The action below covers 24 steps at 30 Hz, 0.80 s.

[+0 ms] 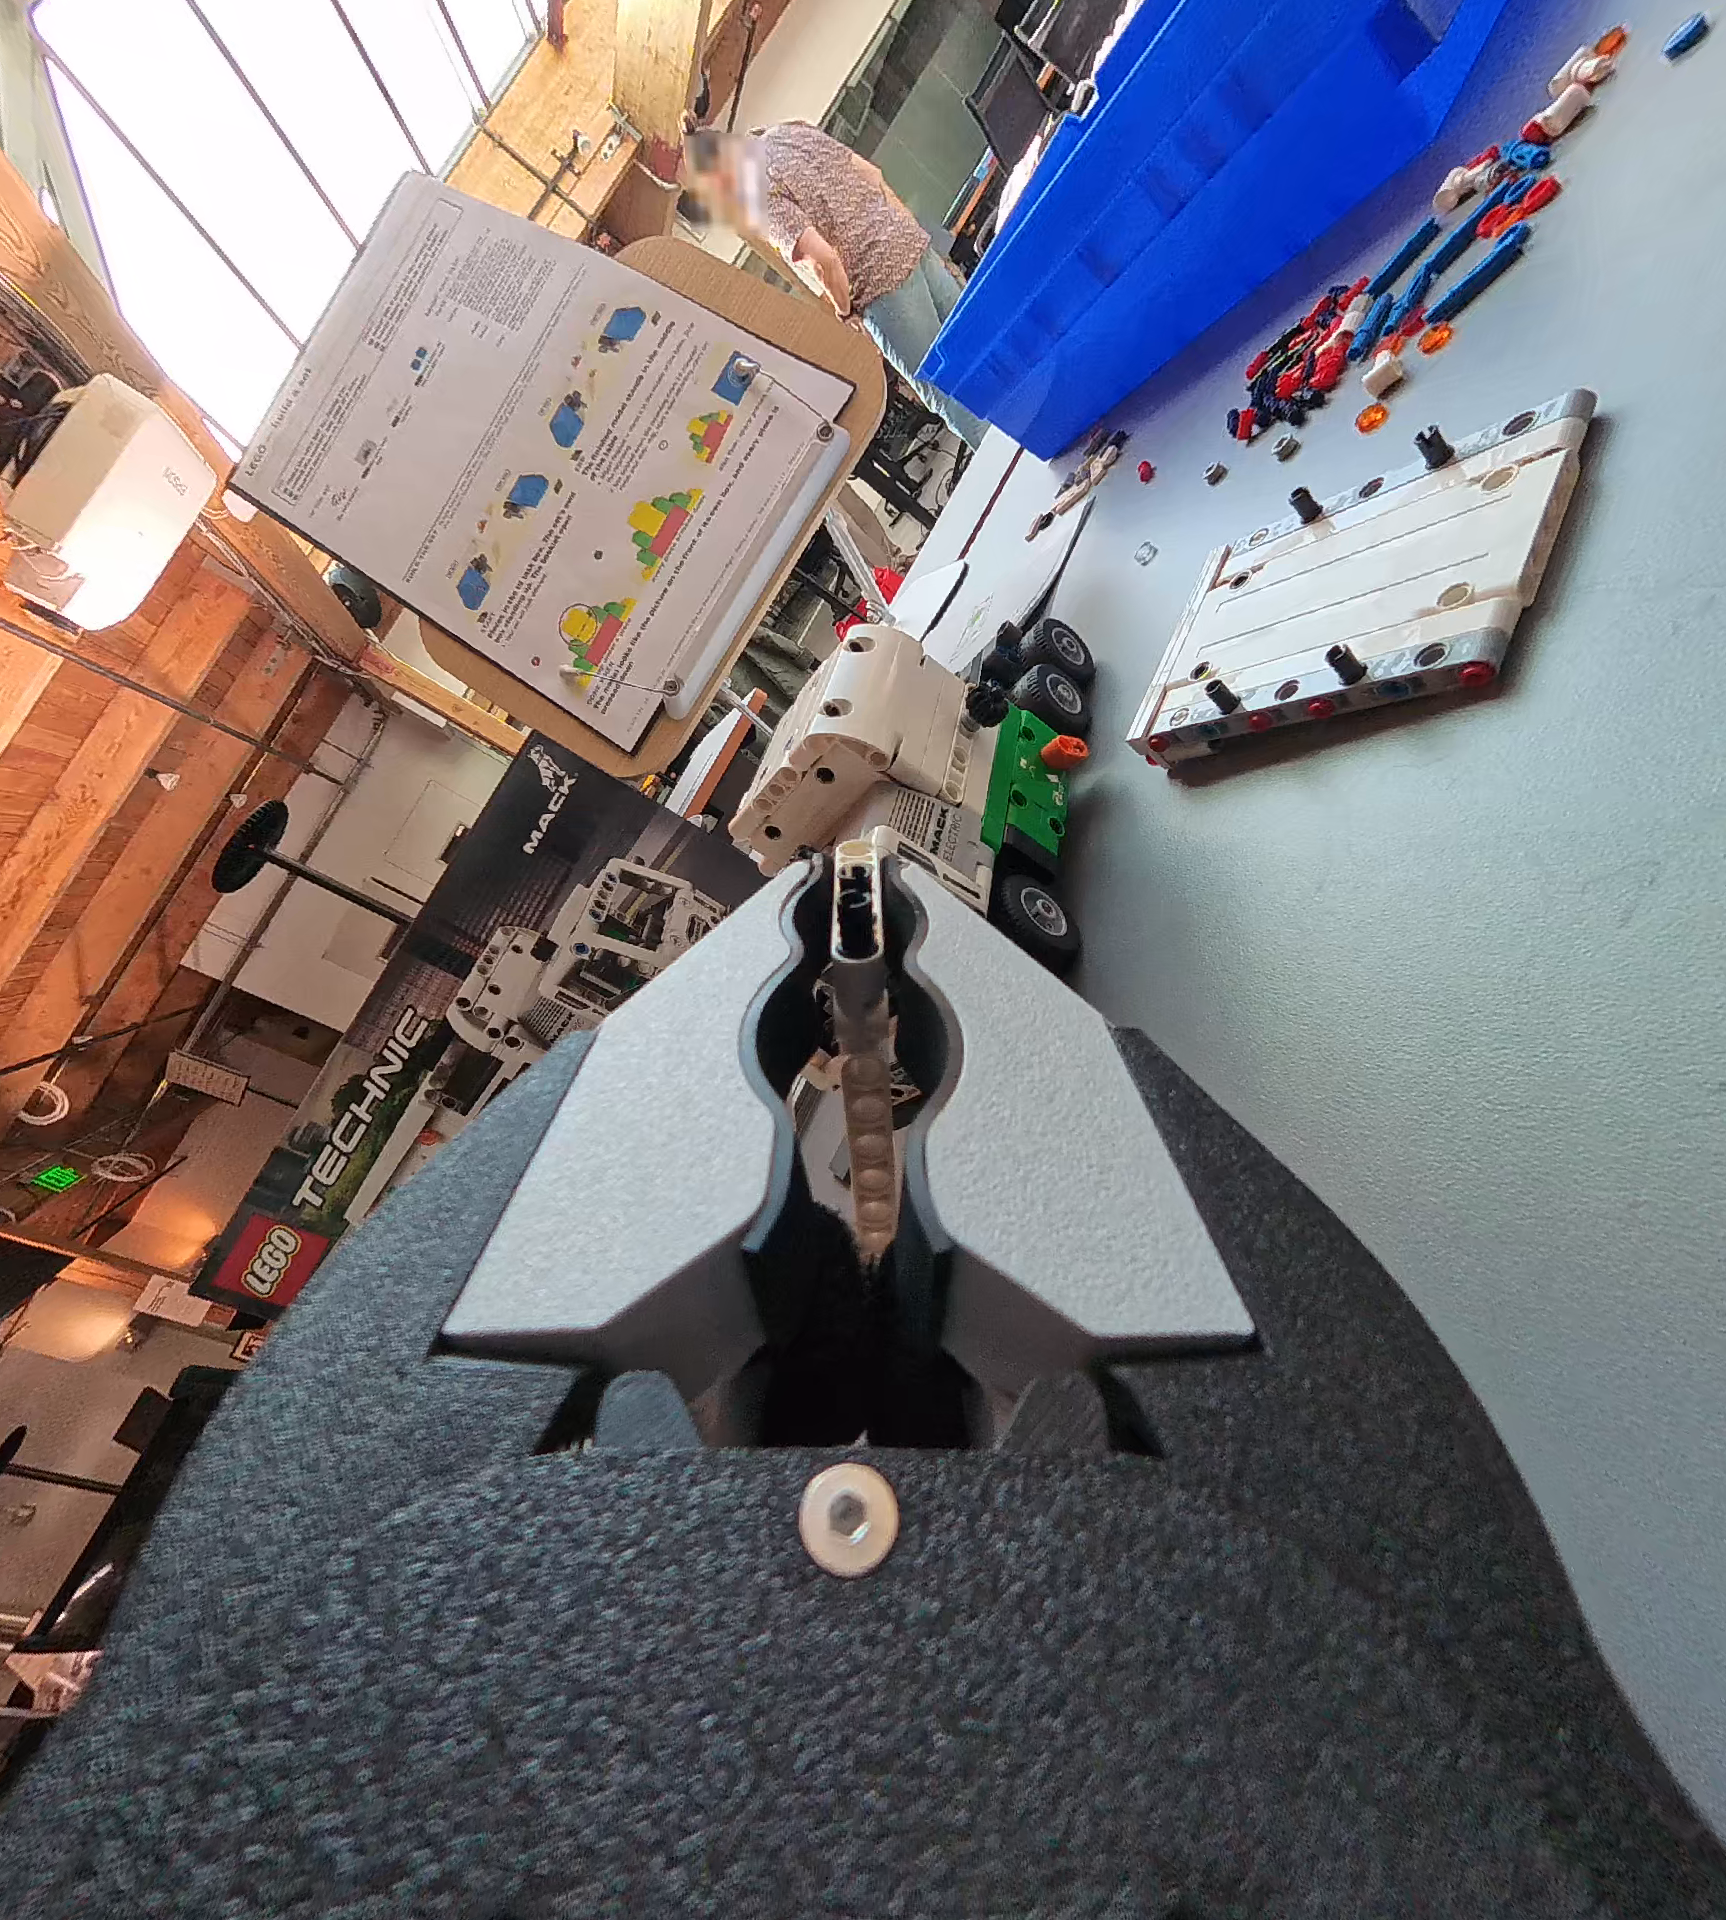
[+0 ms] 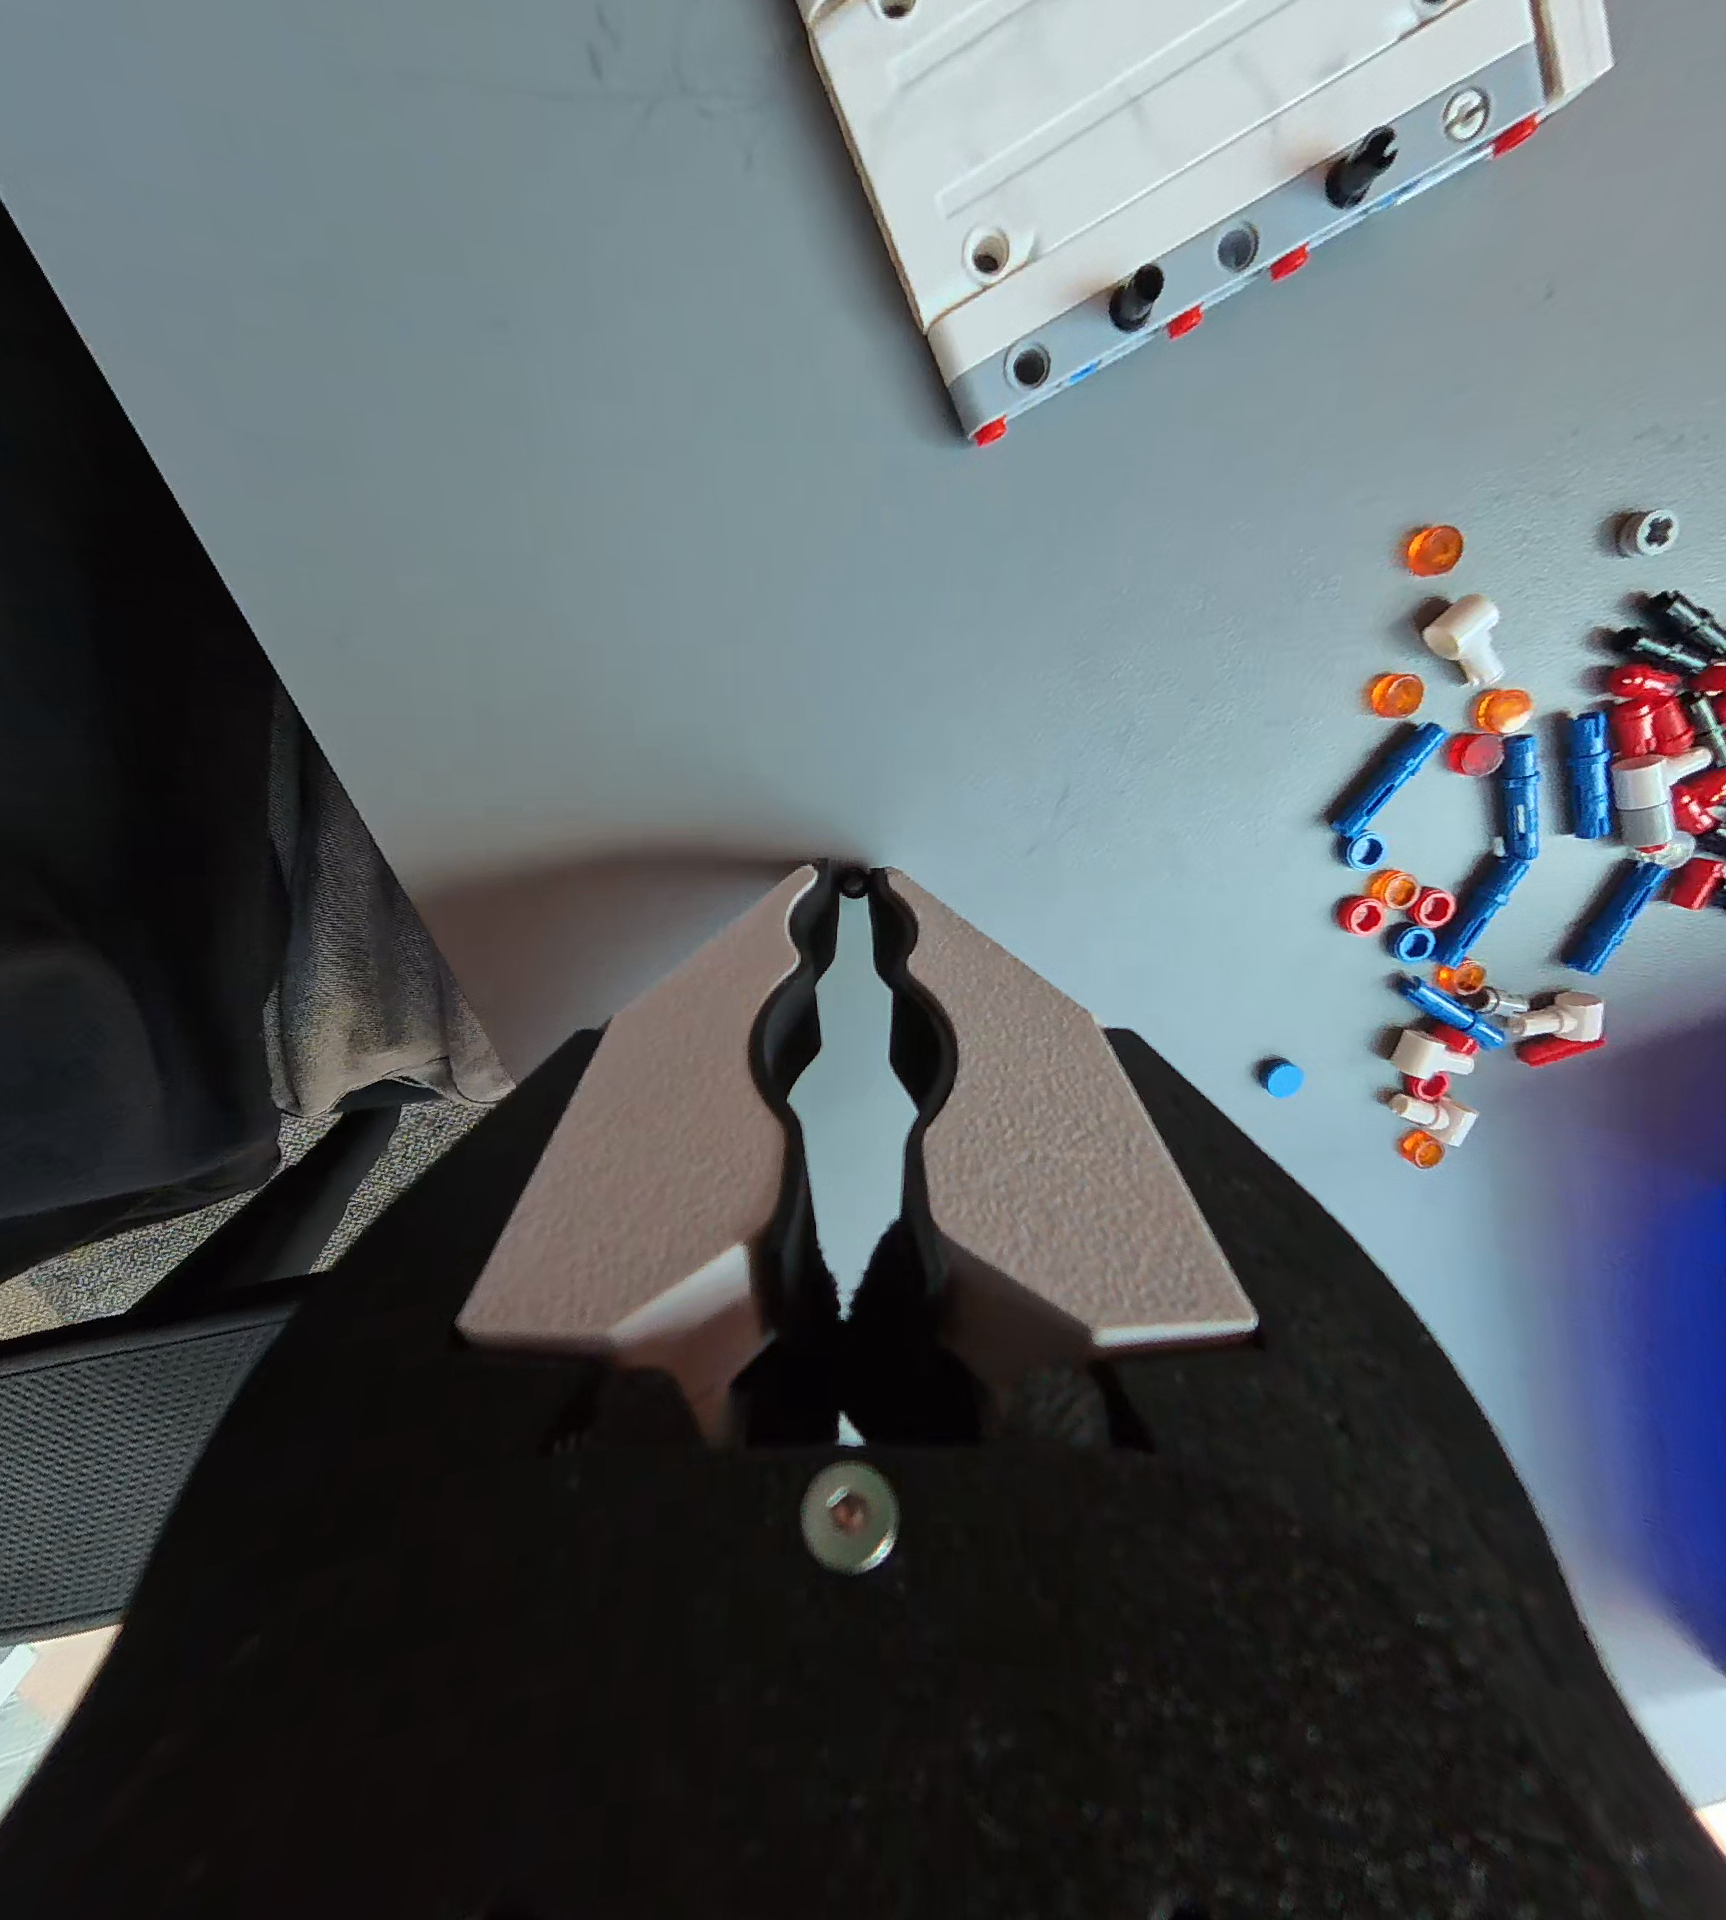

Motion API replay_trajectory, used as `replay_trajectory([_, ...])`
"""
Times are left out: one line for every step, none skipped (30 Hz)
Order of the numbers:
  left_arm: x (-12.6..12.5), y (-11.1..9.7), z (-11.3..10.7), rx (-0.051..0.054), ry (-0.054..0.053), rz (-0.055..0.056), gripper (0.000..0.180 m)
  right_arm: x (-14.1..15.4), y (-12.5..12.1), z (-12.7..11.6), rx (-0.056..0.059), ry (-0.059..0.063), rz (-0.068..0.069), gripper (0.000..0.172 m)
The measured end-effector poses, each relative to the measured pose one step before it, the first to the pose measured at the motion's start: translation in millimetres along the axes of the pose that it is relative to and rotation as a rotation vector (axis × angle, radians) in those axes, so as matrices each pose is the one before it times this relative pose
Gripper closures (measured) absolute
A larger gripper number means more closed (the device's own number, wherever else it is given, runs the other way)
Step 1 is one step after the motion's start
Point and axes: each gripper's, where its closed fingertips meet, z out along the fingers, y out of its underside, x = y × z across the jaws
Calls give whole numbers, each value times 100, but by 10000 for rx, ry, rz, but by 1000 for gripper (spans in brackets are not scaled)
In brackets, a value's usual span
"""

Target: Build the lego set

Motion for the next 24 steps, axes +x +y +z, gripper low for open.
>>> replay_trajectory([25, 7, 9, -2, 12, 0, 174, 6, 39, -7, 77, -17, 26, 168])
replay_trajectory([15, 10, 1, -1, 12, -5, 174, -12, 60, -19, 58, -34, 36, 167])
replay_trajectory([-5, -2, 12, 2, 4, -4, 174, -10, 62, -21, 56, -27, 48, 167])
replay_trajectory([11, -18, -6, 8, 3, -2, 174, 12, 39, -14, 54, -30, 71, 166])
replay_trajectory([21, -2, 10, 1, 13, -3, 174, 48, 33, -18, 32, -19, 63, 165])
replay_trajectory([22, 21, 15, -8, 6, 6, 174, 1, 31, -12, 25, -19, 30, 164])
replay_trajectory([2, -1, -1, -1, -2, 12, 174, 1, 26, -4, 14, -7, 6, 164])
replay_trajectory([15, 10, 8, -4, 8, 6, 174, 1, 4, -7, 19, 0, 10, 164])
replay_trajectory([28, 18, 11, -12, 8, 8, 174, -22, 14, -1, 10, -22, 18, 164])
replay_trajectory([10, 4, 8, -1, -1, 15, 174, -20, 41, -15, -9, -23, 13, 163])
replay_trajectory([19, -17, 1, 5, 4, 10, 174, -7, 18, -6, 0, -2, -4, 163])
replay_trajectory([32, 20, 15, -8, 13, 5, 174, -7, 39, -16, -11, 2, -15, 162])
replay_trajectory([27, 8, 1, -10, 6, 14, 174, -43, 40, -18, -13, -8, -28, 162])
replay_trajectory([13, 1, 10, 1, 1, 15, 174, -9, 32, -15, -11, 10, -22, 162])
replay_trajectory([16, -11, -9, 3, 9, 2, 174, -7, 29, -16, -21, 13, -9, 162])
replay_trajectory([14, -10, 9, 1, 6, 1, 174, -11, 10, -18, -9, 18, -24, 162])
replay_trajectory([13, 1, -2, -2, 2, 6, 174, -9, -21, -16, 3, 17, -37, 162])
replay_trajectory([10, 10, 8, -4, 5, 7, 174, -16, -57, -21, 20, 10, -22, 162])
replay_trajectory([26, 2, 10, 0, 6, 7, 174, 8, -66, -37, 19, 5, -2, 162])
replay_trajectory([23, -9, -3, -1, 8, 12, 174, 40, -69, -35, 23, 18, -9, 162])
replay_trajectory([31, 4, 6, -3, 6, 19, 174, -1, -70, -46, 23, -1, -19, 162])
replay_trajectory([36, -1, 4, -5, 6, 21, 174, 40, -27, -44, -4, 14, -16, 162])
replay_trajectory([15, 0, -4, -3, 1, 20, 174, 47, -47, -44, 14, 21, -17, 163])
replay_trajectory([26, -8, 0, 3, 5, 12, 174, 36, -17, -46, 0, 4, -8, 163])
